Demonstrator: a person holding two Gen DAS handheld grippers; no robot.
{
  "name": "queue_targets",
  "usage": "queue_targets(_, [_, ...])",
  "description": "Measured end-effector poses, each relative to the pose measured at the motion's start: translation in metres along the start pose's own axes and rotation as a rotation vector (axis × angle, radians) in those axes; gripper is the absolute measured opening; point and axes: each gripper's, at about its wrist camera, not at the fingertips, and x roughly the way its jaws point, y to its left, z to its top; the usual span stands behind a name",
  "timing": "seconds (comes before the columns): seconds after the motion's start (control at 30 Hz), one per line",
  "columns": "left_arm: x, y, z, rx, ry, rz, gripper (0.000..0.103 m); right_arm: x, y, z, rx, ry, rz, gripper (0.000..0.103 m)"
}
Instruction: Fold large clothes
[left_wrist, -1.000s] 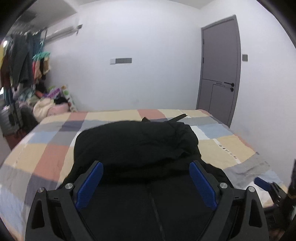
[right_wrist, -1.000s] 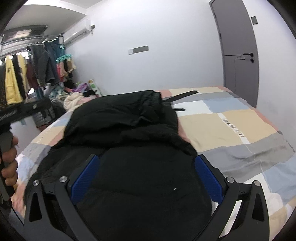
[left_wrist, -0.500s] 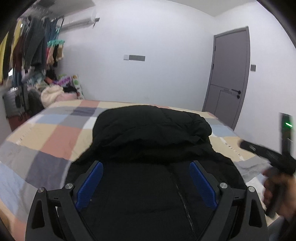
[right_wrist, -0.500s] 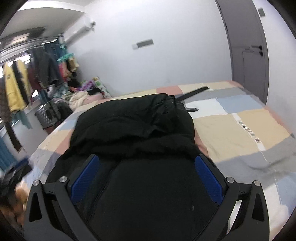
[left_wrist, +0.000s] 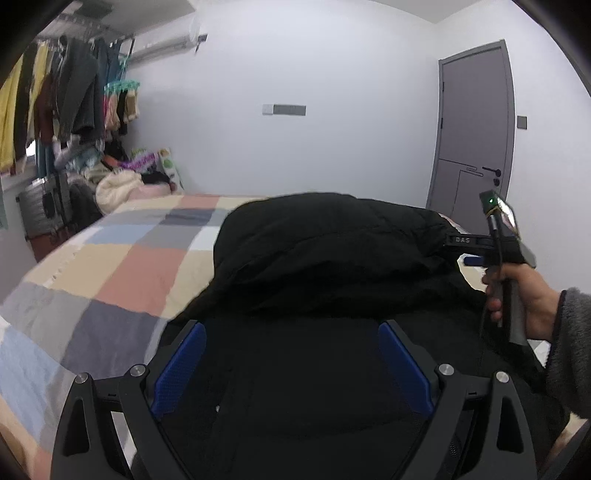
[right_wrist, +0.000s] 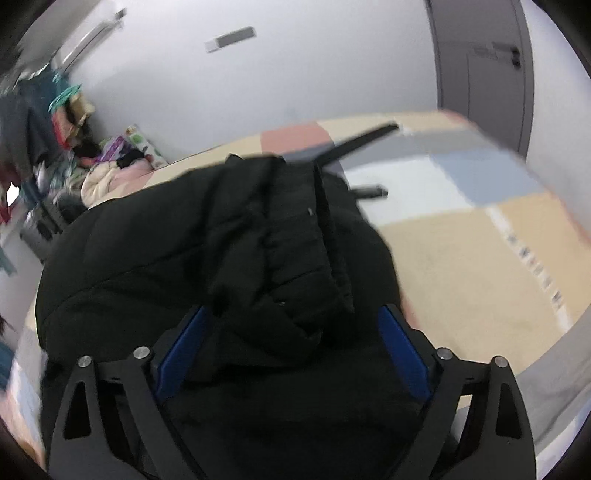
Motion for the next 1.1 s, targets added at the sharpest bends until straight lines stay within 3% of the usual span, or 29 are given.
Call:
queue_targets(0.07, [0.003, 0.004, 0.001, -0.005, -0.003, 0.012, 0.095, 0.003, -0.005, -0.001, 0.054, -0.016, 0.008, 0.091])
queue_targets(0.13, [0.006, 0.009, 0.004, -0.012, -0.007, 0.017, 0.095, 0.004, -0.009, 0.002, 0.081, -0.029, 0.019, 0.078])
queue_targets(0.17, [0.007, 0.011, 0.004, -0.019, -0.006, 0.015, 0.095, 0.001, -0.009, 0.004, 0.078, -0.042, 0.031, 0.064])
queue_targets(0.27, [0.011, 0.019, 0.003, -0.049, 0.005, 0.004, 0.095, -0.01, 0.006, 0.009, -0.006, -0.077, 0.042, 0.041])
queue_targets(0.3, [0.012, 0.02, 0.003, -0.055, 0.01, 0.002, 0.095, -0.015, 0.012, 0.01, -0.045, -0.086, 0.049, 0.028])
queue_targets(0.37, [0.014, 0.021, 0.002, -0.065, 0.021, -0.003, 0.095, -0.028, 0.016, 0.013, -0.065, -0.102, 0.088, 0.019])
queue_targets(0.53, [0.008, 0.016, 0.003, -0.06, 0.01, -0.015, 0.095, -0.05, 0.008, 0.013, -0.063, -0.153, 0.098, 0.018])
queue_targets(0.67, [-0.001, 0.015, 0.004, -0.048, -0.025, -0.027, 0.095, -0.035, 0.005, -0.002, -0.104, -0.119, 0.01, 0.018])
queue_targets(0.87, [0.006, 0.021, 0.001, -0.072, 0.003, -0.041, 0.095, -0.012, 0.015, -0.016, -0.179, -0.091, -0.089, 0.02])
queue_targets(1.03, [0.002, 0.023, -0.001, -0.073, -0.003, -0.031, 0.095, -0.033, 0.017, -0.015, -0.181, -0.104, -0.089, 0.038])
queue_targets(1.1, [0.0, 0.022, 0.0, -0.084, -0.002, -0.05, 0.095, -0.046, 0.018, -0.02, -0.213, -0.089, -0.072, 0.057])
